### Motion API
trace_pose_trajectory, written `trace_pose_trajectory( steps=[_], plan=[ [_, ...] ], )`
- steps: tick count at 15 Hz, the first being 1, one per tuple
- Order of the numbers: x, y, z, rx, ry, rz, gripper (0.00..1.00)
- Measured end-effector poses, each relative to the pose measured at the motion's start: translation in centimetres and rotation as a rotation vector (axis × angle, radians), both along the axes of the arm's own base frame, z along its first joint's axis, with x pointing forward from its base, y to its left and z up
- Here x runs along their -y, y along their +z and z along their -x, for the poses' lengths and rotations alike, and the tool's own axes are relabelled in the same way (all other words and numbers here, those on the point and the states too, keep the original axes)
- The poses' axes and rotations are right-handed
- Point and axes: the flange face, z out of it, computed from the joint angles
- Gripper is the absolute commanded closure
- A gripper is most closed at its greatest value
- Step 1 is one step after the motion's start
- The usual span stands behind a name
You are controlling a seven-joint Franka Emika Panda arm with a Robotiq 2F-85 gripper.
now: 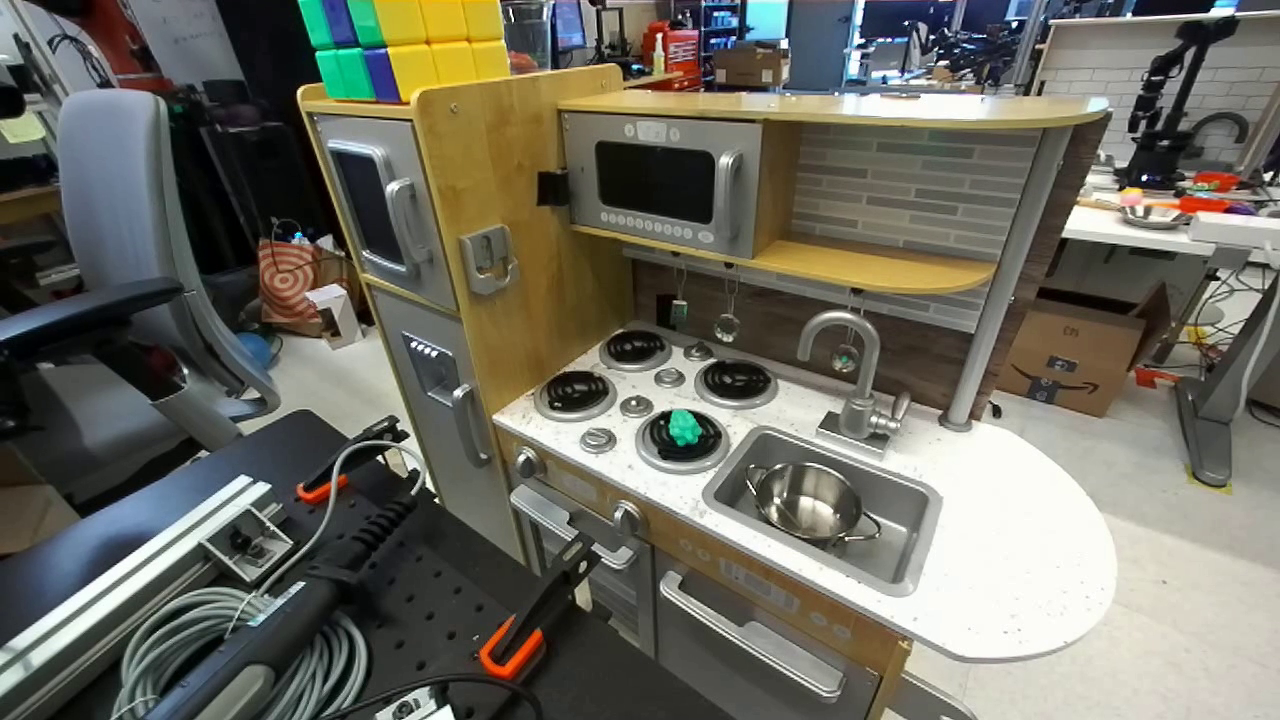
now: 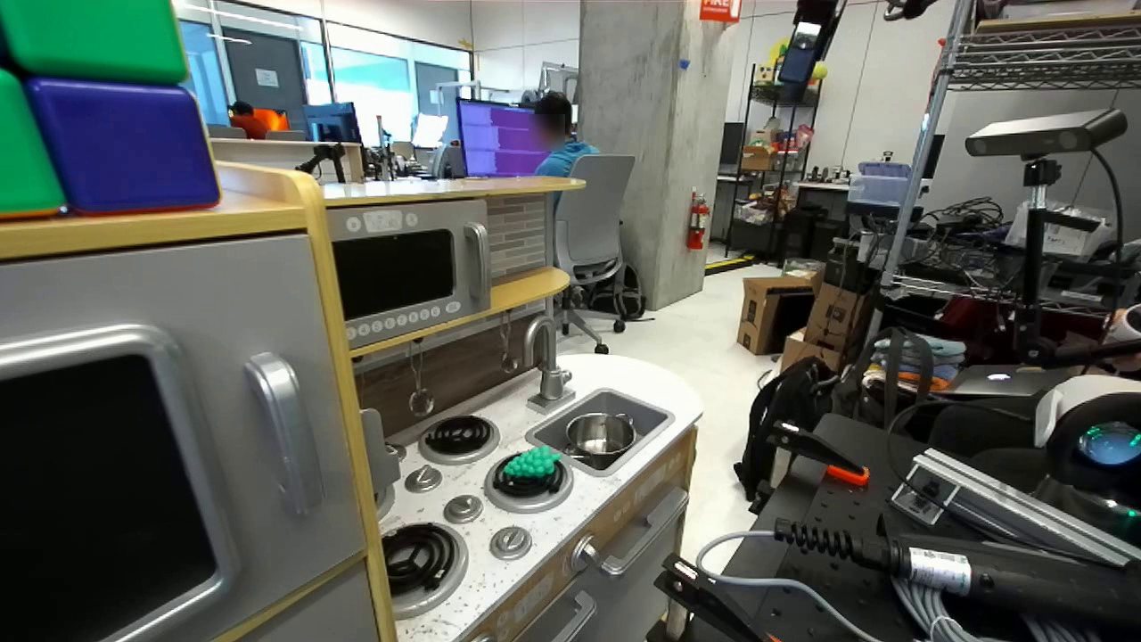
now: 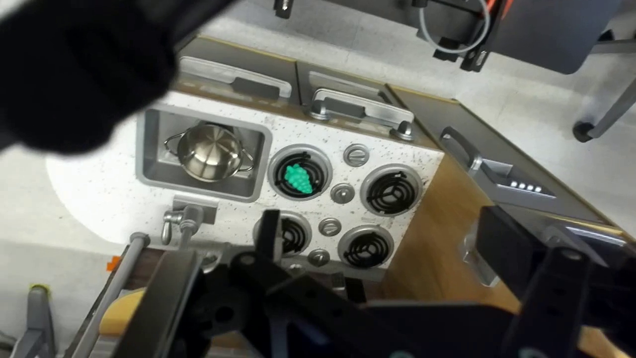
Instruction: Remove the green object from the stove and place it inside the silver pot in the sink
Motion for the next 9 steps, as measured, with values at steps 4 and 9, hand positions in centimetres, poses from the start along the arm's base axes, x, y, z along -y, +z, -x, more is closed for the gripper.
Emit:
trace_pose_trajectory(
  steps=[4, 9],
  plan=[
    [0.8, -1.0, -2.3, 0.104, -0.038, -0.006, 0.00],
    [1.0, -3.9, -6.9, 0.087, -0.117, -0.149, 0.00]
  ],
)
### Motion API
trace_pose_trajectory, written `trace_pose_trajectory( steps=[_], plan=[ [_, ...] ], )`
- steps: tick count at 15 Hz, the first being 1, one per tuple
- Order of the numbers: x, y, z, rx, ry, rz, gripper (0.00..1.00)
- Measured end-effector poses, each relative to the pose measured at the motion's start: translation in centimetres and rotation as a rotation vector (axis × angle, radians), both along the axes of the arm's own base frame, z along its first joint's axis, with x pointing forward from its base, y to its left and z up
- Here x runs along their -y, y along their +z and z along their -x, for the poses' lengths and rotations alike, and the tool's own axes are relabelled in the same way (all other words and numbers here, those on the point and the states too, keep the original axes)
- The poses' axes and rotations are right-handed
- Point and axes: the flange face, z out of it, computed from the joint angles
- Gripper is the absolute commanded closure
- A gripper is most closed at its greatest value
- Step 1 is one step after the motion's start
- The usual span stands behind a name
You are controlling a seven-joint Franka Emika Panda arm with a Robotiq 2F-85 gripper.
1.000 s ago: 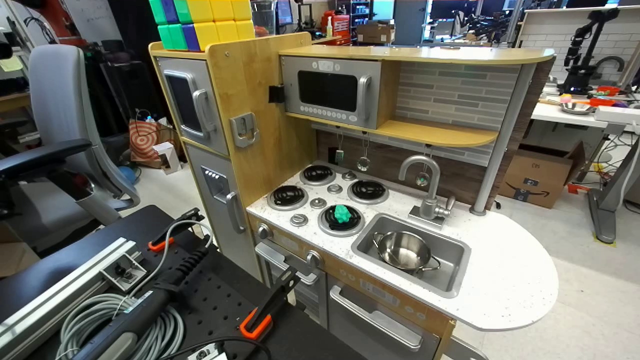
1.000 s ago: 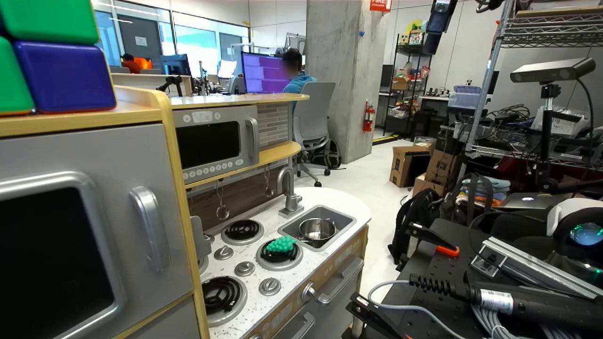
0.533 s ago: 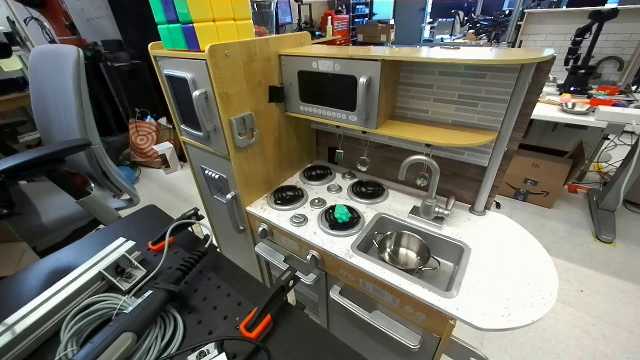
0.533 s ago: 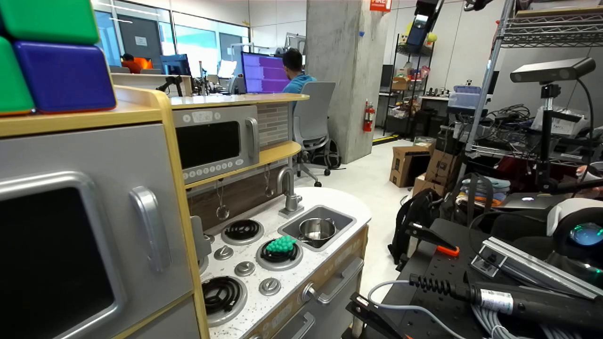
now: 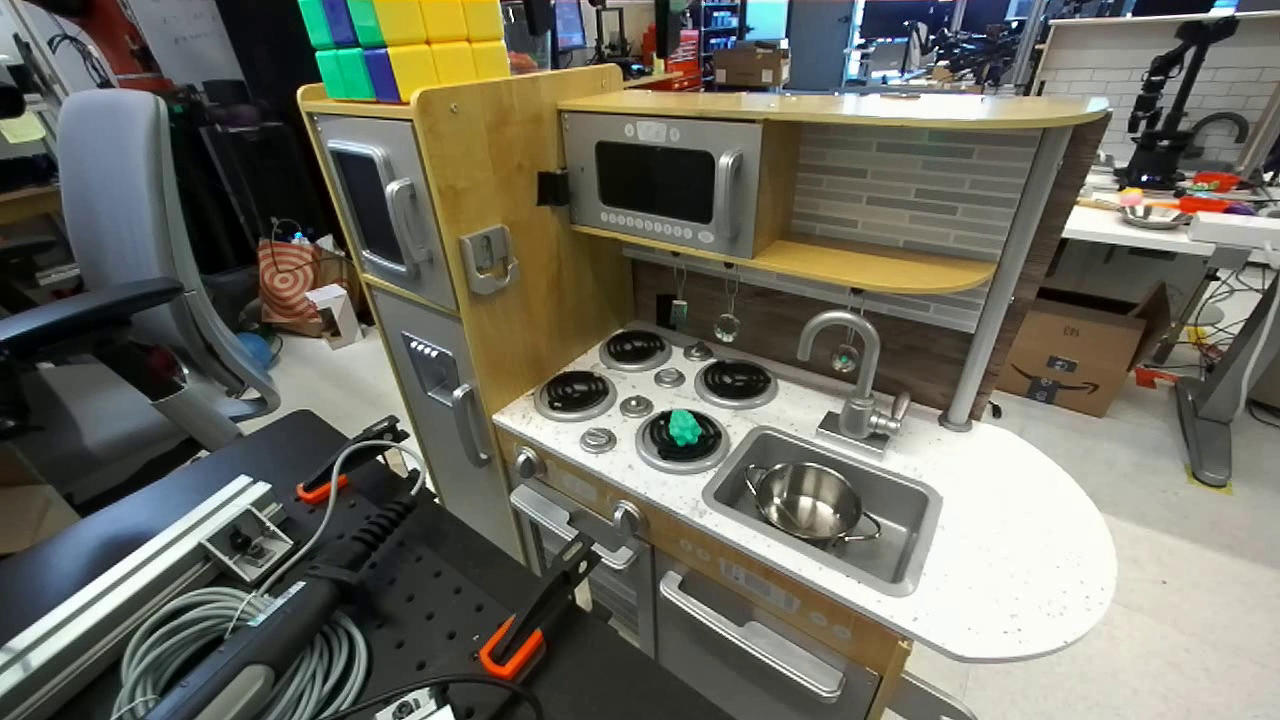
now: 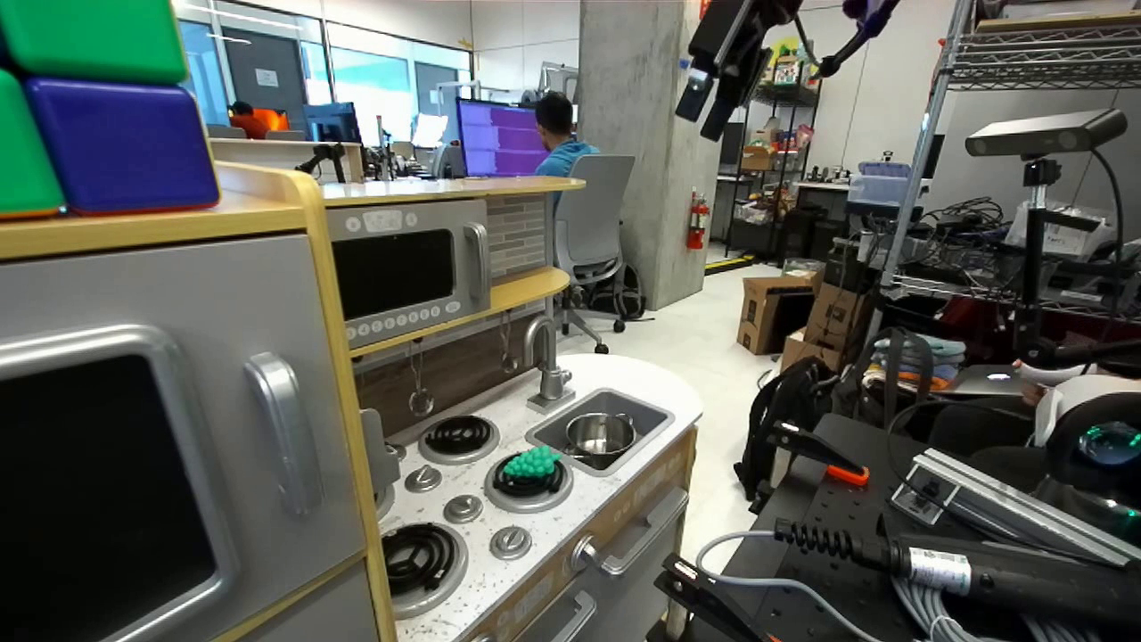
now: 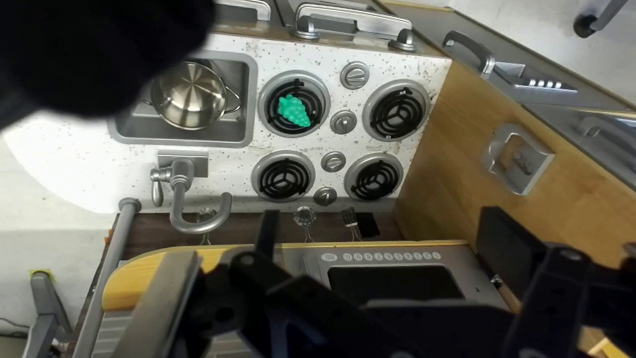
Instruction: Remove the green object from the stove and place it inside the silver pot in the sink
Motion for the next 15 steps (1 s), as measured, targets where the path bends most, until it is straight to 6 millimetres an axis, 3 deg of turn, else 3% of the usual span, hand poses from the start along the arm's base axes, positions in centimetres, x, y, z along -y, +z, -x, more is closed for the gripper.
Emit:
trace_pose_trajectory(
  steps=[7, 11, 15],
  plan=[
    [-0.1, -3.8, -6.1, -0.079, -0.029, -0.015, 0.00],
    [-0.1, -3.8, -6.5, -0.079, -0.029, -0.012, 0.00],
    [-0.2, -4.8, -5.8, -0.115, 0.143, 0.052, 0.00]
  ],
)
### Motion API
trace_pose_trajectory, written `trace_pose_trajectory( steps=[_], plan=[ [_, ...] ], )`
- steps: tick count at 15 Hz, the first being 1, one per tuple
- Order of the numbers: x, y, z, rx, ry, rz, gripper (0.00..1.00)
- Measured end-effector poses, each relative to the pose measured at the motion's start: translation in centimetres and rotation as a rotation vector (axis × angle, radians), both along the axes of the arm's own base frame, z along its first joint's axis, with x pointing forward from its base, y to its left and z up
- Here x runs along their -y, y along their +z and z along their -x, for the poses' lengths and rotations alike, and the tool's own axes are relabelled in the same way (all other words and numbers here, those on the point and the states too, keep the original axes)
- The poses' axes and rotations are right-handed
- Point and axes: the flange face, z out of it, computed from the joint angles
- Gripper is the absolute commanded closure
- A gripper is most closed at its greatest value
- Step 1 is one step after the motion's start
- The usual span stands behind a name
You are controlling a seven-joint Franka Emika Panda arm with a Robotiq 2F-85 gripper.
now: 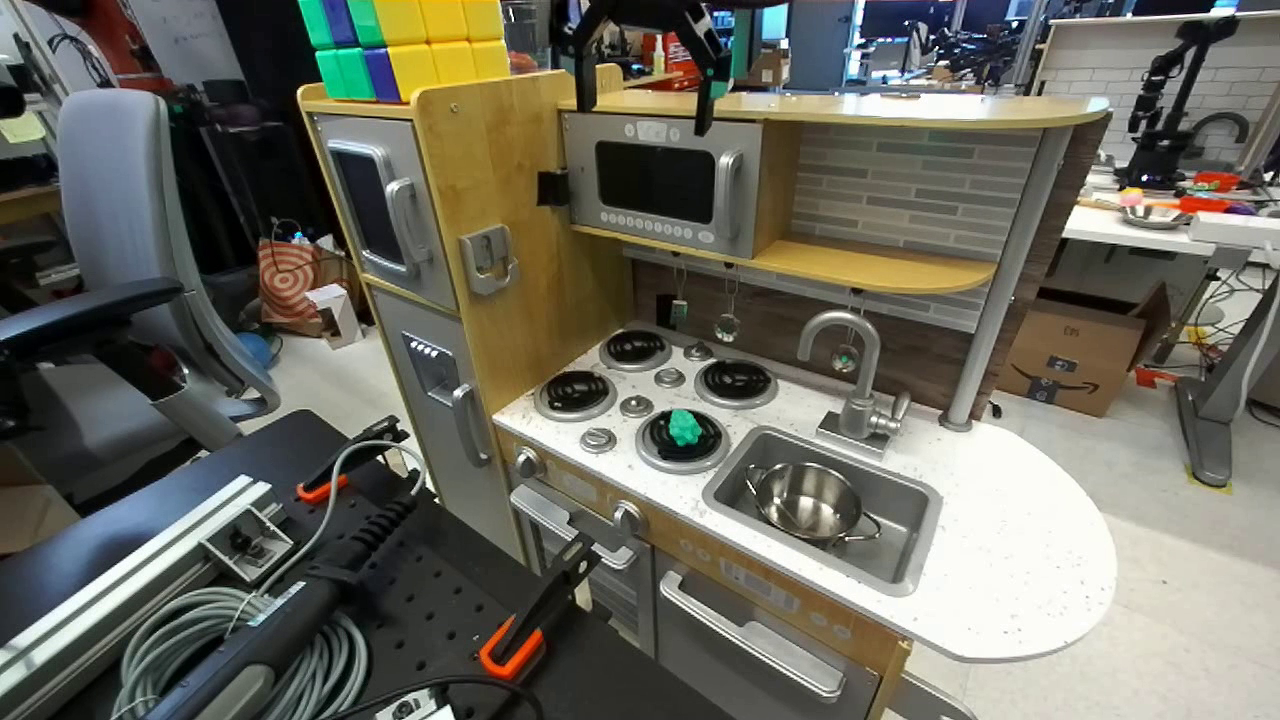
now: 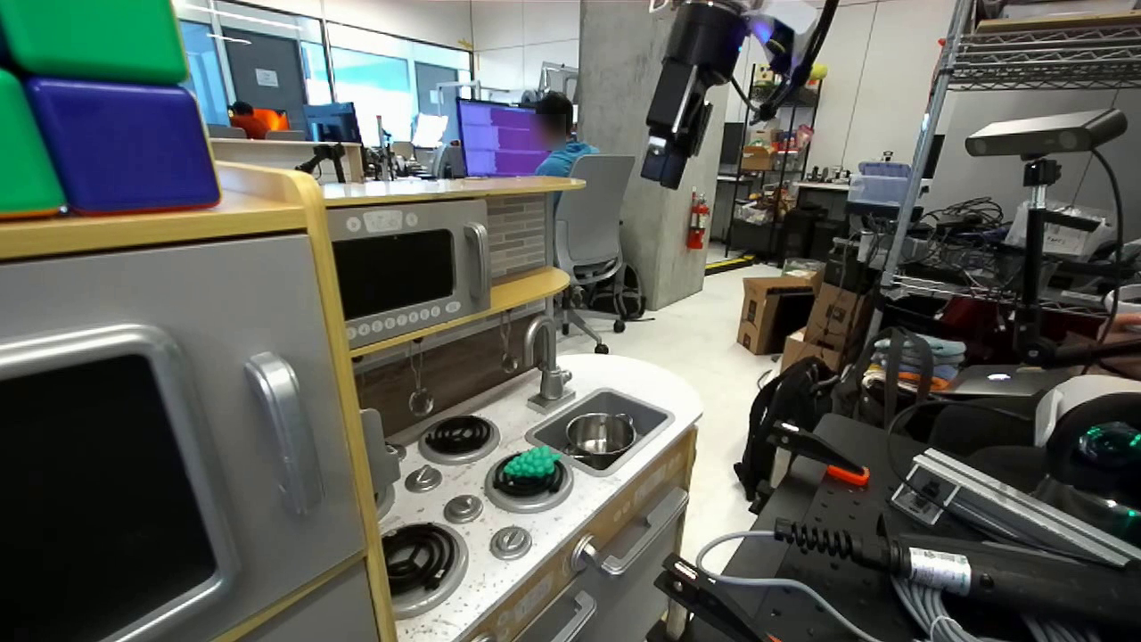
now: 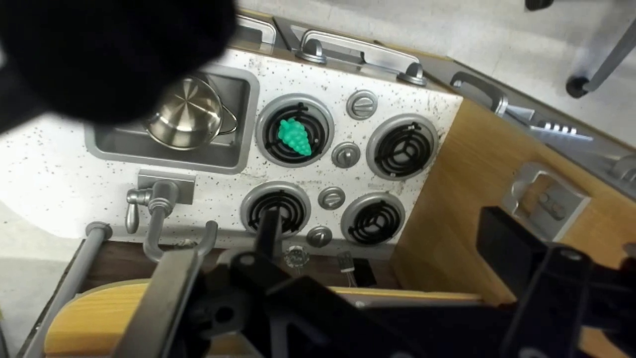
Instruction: Remove the green object from the stove and place it inside the silver pot in the sink
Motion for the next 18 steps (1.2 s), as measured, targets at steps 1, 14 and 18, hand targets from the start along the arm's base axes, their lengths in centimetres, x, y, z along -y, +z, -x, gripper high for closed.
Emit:
trace_pose_trajectory(
  steps=[1, 14, 18],
  plan=[
    [0.2, -0.3, 0.2, -0.007, 0.051, 0.008, 0.00],
    [0.1, -1.2, 0.4, 0.019, 0.339, 0.051, 0.00],
    [-1.2, -3.4, -1.8, 0.037, 0.255, 0.079, 0.00]
  ],
)
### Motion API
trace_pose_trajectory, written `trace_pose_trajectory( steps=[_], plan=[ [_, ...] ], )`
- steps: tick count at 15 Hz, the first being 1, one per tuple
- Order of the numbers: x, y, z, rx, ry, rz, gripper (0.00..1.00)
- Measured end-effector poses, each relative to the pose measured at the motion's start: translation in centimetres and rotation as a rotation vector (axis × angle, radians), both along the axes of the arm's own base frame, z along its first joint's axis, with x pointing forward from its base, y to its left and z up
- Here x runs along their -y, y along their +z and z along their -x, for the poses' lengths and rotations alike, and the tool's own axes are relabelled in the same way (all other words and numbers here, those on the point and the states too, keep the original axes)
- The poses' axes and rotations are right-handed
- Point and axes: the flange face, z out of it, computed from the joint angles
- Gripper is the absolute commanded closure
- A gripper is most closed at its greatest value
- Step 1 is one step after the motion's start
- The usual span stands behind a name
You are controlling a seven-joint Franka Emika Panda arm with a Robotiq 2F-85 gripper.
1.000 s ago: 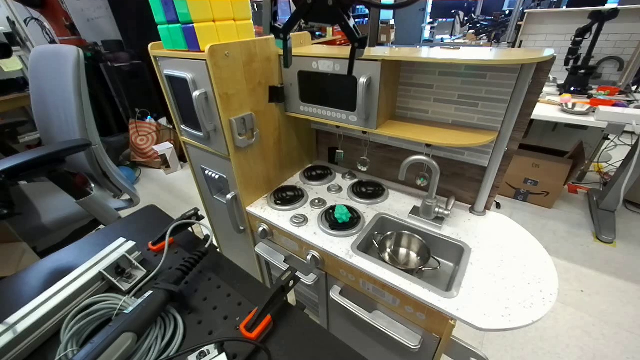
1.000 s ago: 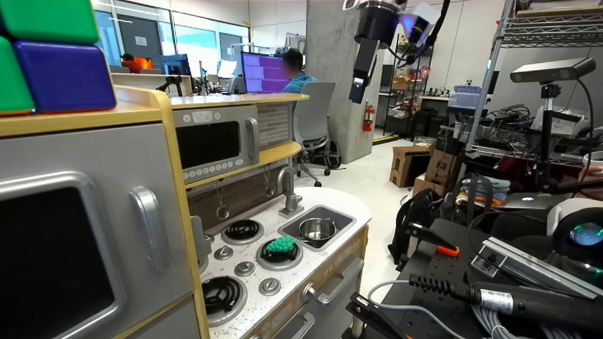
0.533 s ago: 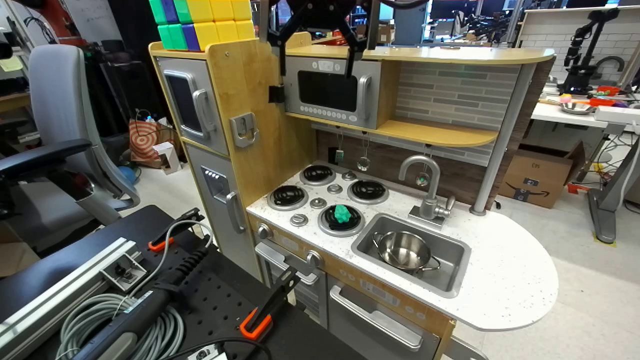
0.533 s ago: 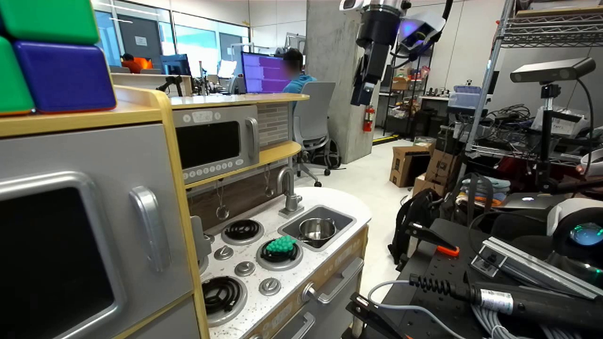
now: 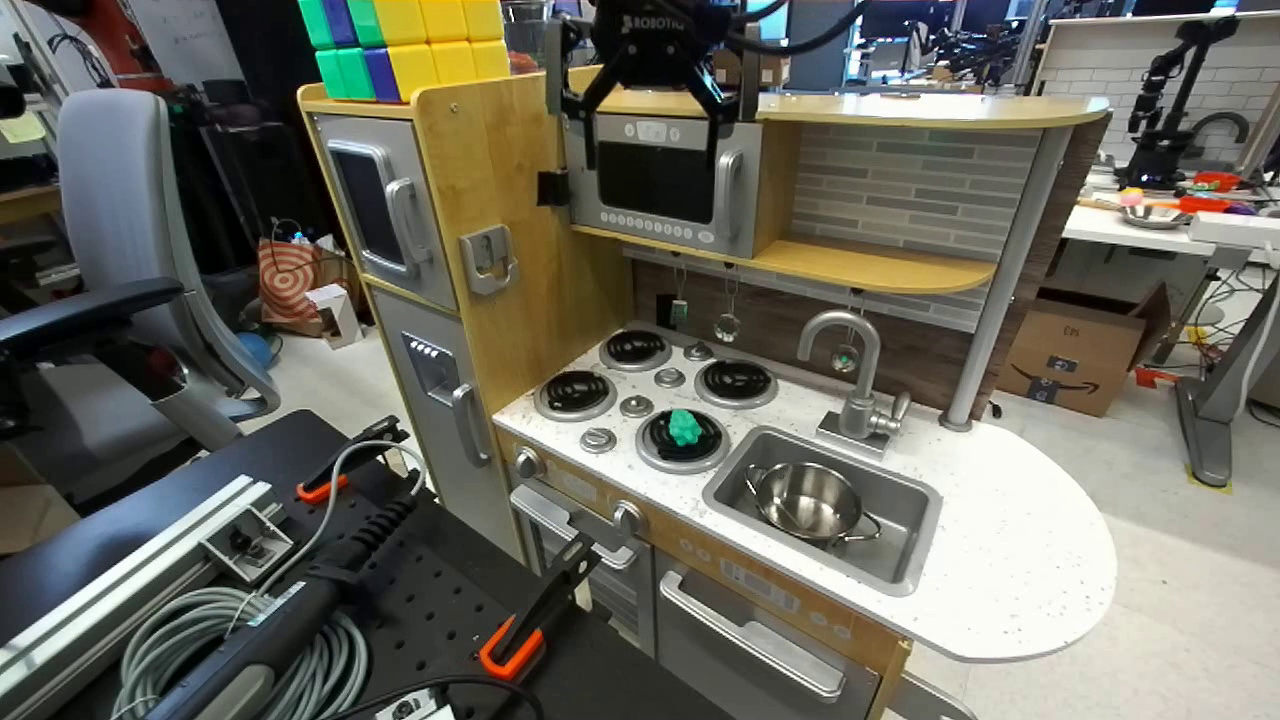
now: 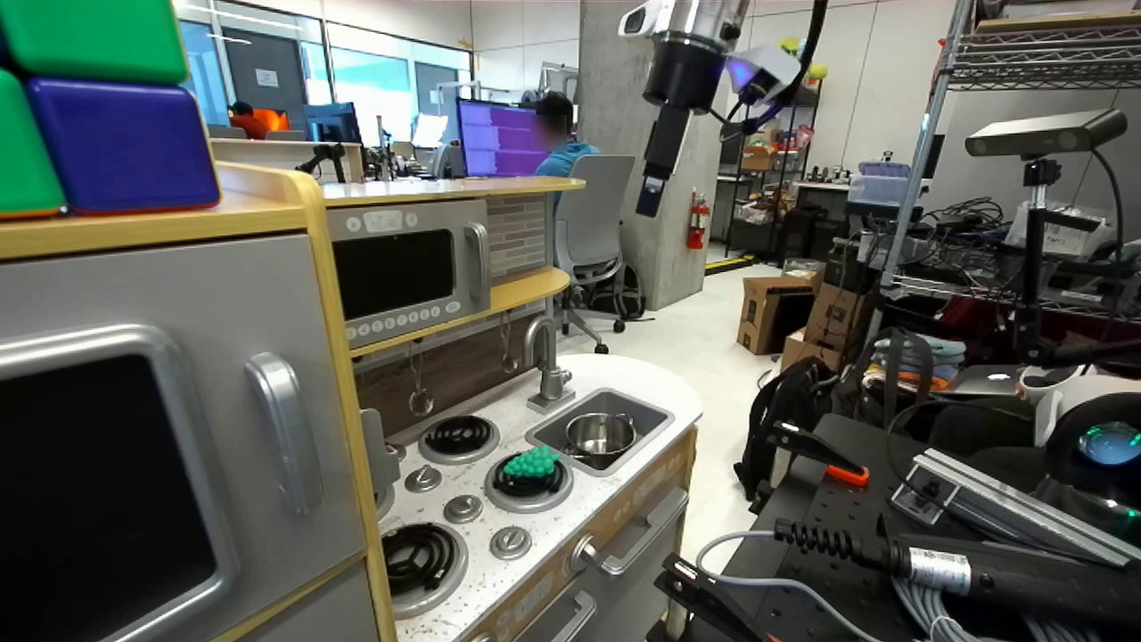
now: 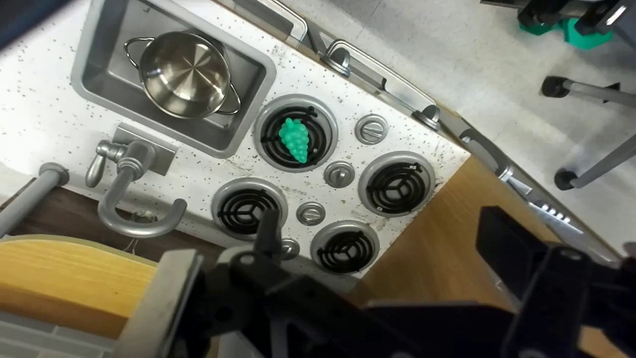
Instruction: Remove the green object from the stove and place it inside the silver pot in the sink
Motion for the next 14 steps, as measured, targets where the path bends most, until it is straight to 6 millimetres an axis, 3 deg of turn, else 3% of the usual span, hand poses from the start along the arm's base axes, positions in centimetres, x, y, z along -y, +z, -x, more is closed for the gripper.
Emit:
trace_pose_trajectory(
  steps=[4, 8, 14],
  plan=[
    [-0.3, -4.0, -3.4, -0.012, -0.072, 0.026, 0.00],
    [0.9, -7.4, -6.3, -0.037, -0.089, 0.062, 0.00],
    [1.5, -10.6, -8.3, -0.119, 0.018, 0.159, 0.00]
  ],
)
